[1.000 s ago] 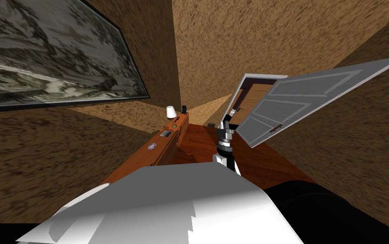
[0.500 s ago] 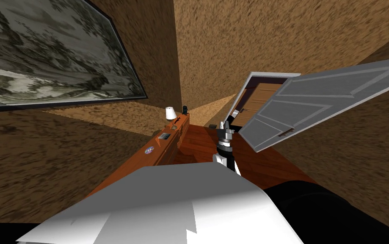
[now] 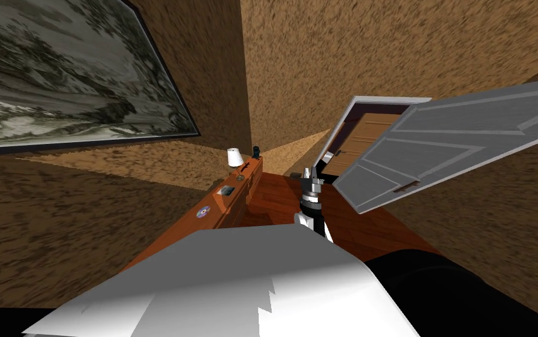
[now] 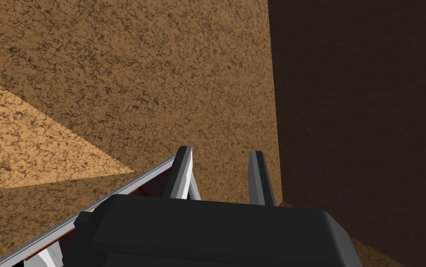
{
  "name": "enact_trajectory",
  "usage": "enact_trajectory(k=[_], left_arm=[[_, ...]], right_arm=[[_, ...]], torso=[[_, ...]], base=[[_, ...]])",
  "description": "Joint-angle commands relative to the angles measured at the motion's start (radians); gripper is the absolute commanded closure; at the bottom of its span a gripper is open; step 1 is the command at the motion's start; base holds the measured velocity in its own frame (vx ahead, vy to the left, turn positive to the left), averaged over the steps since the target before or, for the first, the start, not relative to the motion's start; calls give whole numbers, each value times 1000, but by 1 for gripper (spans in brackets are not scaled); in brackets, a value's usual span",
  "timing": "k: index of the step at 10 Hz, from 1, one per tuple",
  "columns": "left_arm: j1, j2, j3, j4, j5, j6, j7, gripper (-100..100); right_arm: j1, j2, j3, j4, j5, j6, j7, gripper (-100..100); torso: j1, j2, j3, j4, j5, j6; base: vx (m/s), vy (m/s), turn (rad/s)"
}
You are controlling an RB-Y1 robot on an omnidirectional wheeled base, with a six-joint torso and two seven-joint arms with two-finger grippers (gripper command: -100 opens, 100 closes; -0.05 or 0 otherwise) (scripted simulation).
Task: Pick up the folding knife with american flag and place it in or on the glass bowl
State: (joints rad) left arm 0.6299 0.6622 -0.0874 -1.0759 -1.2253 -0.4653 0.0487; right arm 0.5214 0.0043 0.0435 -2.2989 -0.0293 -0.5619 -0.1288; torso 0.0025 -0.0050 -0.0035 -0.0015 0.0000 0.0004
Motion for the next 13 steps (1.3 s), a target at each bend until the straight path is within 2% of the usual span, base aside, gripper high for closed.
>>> enact_trajectory(k=[1,2,3,4,5,7,8,11,13], left_arm=[[0,7,2,50,-35,-12,6,-100],[4,15,1,95,-64,-18,21,-100],[4,15,1,100,-68,-18,21,-100],[9,21,0,133,-99,-25,36,-100],[9,21,0,139,-99,-25,36,-100],[17,28,-5,205,-152,-40,63,-100],[17,28,-5,205,-152,-40,63,-100],[27,30,-15,273,-212,-61,96,-100],[29,29,-19,288,-226,-66,104,-100]], right_arm=[[0,0,0,0,0,0,0,0],[0,0,0,0,0,0,0,0],[0,0,0,0,0,0,0,0],[0,0,0,0,0,0,0,0],[0,0,0,0,0,0,0,0],[0,0,0,0,0,0,0,0],[0,0,0,0,0,0,0,0],[0,0,0,0,0,0,0,0],[0,0,0,0,0,0,0,0]], torso=[[0,0,0,0,0,0],[0,-2,-1,0,0,0],[-2,-7,-4,-1,0,0],[-1,-6,-3,-1,0,0],[0,-7,-4,-1,0,0],[0,-5,-3,-1,0,0],[-2,-8,-4,-1,0,0],[1,-6,-3,-1,0,0],[0,-7,-4,-1,0,0]], base=[[124,-7,60],[217,-27,96],[162,-13,42],[179,5,36],[152,2,29],[181,-24,60],[181,-23,43],[170,3,52],[159,-5,24]])
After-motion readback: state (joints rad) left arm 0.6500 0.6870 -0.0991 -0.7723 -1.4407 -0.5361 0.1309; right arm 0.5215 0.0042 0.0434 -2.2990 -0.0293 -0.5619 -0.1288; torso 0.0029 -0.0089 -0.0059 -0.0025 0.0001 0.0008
